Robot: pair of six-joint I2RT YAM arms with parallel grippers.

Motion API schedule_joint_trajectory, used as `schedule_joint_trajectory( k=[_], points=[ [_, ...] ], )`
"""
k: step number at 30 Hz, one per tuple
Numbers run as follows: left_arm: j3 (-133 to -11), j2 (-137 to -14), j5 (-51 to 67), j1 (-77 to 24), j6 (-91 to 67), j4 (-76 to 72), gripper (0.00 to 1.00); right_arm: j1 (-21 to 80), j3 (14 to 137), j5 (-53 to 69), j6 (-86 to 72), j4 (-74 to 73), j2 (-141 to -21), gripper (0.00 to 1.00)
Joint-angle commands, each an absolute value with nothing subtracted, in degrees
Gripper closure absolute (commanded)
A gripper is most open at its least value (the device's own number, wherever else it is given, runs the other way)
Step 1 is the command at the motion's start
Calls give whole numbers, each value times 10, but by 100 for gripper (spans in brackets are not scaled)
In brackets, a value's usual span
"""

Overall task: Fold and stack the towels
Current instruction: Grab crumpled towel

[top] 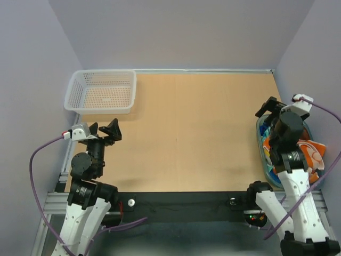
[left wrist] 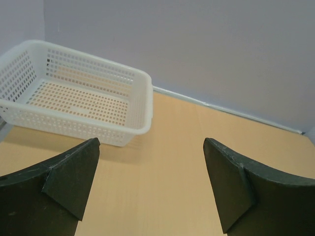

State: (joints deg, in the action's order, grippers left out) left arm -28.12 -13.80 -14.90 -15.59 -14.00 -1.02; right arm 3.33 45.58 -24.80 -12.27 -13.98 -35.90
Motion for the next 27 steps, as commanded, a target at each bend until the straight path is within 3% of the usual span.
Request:
schedule_joint_trajectory(
  k=[1, 6, 11, 14, 27],
  points=[
    [-294, -113, -139, -168, -138, -35, 2, 29, 539, -408, -145, -237, -461, 0],
    [-289, -97, -144, -196, -136, -38, 2, 19, 584, -501, -197, -335, -583, 0],
    [-286, -87, -144, -219, -135, -44, 2, -63, 604, -476, -306, -381, -664, 0],
    [-285, -84, -143, -232, -134, -47, 2, -126, 608, -384, -351, -398, -696, 0],
    [-279, -92, -145, -261, -127, -55, 2, -230, 570, -416, -503, -501, -700, 0]
  ],
)
